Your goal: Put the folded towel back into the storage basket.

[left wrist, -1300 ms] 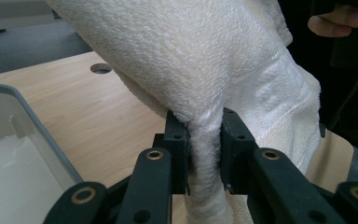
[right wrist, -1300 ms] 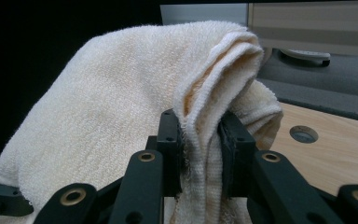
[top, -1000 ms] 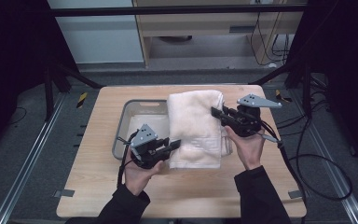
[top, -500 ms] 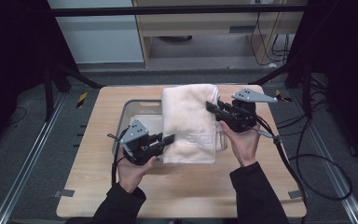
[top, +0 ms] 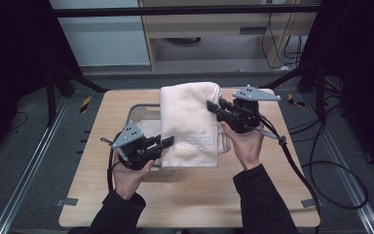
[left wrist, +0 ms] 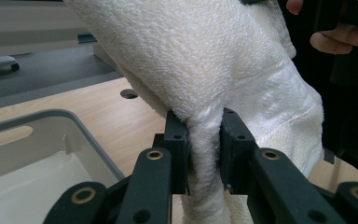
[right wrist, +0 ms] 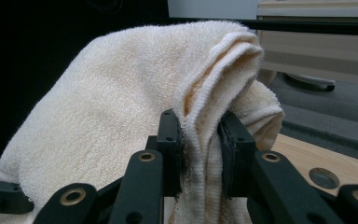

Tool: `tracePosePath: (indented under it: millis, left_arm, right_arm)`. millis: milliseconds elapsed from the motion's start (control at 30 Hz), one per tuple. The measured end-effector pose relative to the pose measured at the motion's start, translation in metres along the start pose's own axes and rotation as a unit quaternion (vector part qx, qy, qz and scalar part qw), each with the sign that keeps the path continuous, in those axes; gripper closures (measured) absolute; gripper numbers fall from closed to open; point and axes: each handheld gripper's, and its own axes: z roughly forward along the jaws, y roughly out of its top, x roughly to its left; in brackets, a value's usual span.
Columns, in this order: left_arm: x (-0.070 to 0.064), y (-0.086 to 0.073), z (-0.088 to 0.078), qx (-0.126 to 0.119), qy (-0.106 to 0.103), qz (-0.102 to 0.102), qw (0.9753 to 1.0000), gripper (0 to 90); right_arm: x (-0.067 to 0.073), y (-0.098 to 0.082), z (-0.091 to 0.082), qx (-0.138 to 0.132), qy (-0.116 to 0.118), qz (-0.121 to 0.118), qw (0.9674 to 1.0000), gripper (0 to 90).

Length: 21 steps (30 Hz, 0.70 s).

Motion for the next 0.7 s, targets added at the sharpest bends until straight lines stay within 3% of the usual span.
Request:
tracePosePath:
  millis: [233, 700]
  left_arm:
    - [0.006, 0.005, -0.011, -0.007, 0.006, -0.001, 1.0, 74.7]
    - [0.025, 0.006, -0.029, -0.006, 0.026, -0.004, 0.9996, 74.7]
  right_arm:
    - [0.012, 0.012, 0.007, -0.004, 0.003, -0.011, 0.9999, 73.0]
    - [0.027, 0.015, 0.028, -0.012, 0.01, -0.011, 0.9998, 73.0]
